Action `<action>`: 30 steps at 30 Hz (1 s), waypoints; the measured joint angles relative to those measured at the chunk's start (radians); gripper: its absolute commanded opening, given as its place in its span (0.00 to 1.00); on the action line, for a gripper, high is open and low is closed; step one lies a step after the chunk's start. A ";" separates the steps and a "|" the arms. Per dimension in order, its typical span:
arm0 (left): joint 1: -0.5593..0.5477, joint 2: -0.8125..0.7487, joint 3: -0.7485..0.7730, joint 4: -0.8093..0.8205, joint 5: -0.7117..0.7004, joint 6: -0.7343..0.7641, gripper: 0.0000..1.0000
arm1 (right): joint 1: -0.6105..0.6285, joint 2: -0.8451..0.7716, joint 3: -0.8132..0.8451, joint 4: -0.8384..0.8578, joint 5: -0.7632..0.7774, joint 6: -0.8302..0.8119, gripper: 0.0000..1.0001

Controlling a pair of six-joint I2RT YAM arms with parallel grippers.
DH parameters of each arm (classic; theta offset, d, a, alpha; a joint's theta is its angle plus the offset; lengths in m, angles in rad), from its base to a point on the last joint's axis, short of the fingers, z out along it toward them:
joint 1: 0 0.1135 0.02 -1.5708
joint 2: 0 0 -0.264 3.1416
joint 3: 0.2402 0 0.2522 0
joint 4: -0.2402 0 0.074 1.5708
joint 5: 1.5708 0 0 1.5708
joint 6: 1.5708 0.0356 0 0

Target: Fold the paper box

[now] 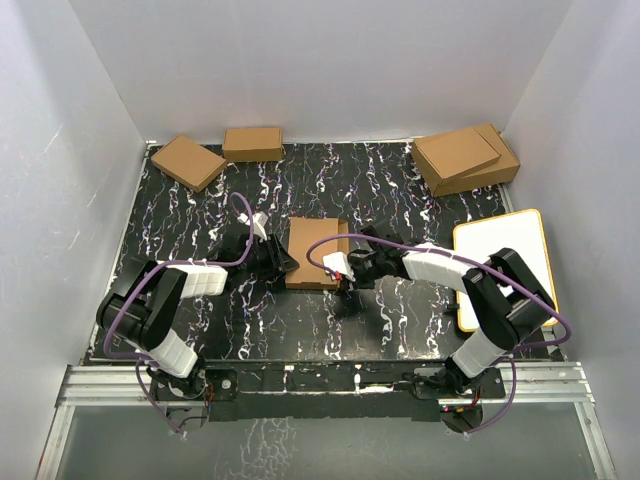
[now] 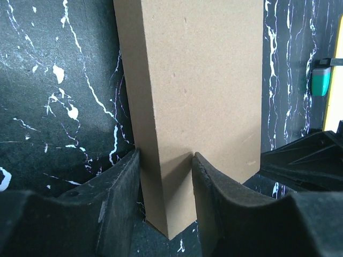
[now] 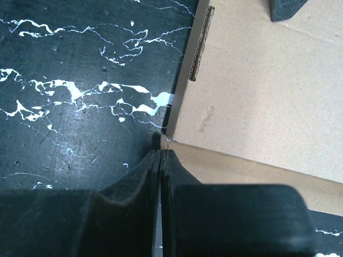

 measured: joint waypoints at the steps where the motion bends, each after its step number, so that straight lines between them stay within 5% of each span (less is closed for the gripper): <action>1: 0.000 0.000 0.000 0.000 0.000 0.000 0.39 | -0.002 0.000 0.000 0.000 0.000 0.006 0.08; 30: 0.006 0.013 0.007 0.005 0.020 0.001 0.38 | -0.015 0.017 0.008 0.008 -0.001 0.133 0.08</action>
